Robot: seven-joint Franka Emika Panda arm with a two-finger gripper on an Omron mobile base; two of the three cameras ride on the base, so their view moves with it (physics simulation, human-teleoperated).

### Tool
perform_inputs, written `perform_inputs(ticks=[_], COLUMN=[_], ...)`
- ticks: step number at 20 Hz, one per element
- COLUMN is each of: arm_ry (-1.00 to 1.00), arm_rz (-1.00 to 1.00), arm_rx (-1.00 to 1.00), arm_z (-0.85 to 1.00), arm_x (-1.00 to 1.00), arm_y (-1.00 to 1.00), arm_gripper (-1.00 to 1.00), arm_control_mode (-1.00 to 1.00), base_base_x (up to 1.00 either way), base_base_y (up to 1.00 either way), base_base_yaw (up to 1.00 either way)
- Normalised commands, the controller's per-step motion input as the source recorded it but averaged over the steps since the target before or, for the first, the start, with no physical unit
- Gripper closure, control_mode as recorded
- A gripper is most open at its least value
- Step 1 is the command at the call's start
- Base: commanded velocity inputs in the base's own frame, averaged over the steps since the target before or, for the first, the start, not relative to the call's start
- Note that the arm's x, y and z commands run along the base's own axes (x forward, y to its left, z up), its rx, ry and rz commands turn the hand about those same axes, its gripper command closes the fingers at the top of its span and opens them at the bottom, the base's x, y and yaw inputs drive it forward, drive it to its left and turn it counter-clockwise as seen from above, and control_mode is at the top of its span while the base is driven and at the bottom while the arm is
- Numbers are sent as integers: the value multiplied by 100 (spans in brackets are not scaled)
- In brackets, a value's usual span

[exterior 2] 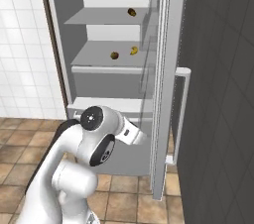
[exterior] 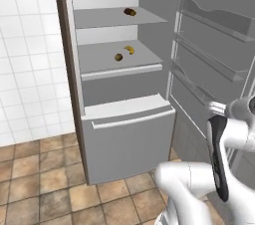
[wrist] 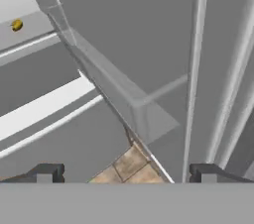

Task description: Place the apple in the correct fridge rack based on whether it is a fruit or vegetable. Finally, close the fridge door.

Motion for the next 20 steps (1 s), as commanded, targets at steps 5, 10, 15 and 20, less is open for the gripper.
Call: perform_inputs(ticks=[5, 10, 15, 20], arm_ry=[-2, 0, 2, 2], arm_rz=[-18, -12, -14, -6], arm_rx=[23, 23, 13, 12], arm_z=[0, 0, 0, 0], arm_x=[-26, -29, -7, 4], arm_y=[-100, -99, -99, -91], arm_gripper=[-100, -100, -100, -100], arm_control_mode=[-100, -100, -100, -100], base_base_x=[0, 0, 0, 0], base_base_y=[0, 0, 0, 0], base_base_yaw=[0, 0, 0, 0])
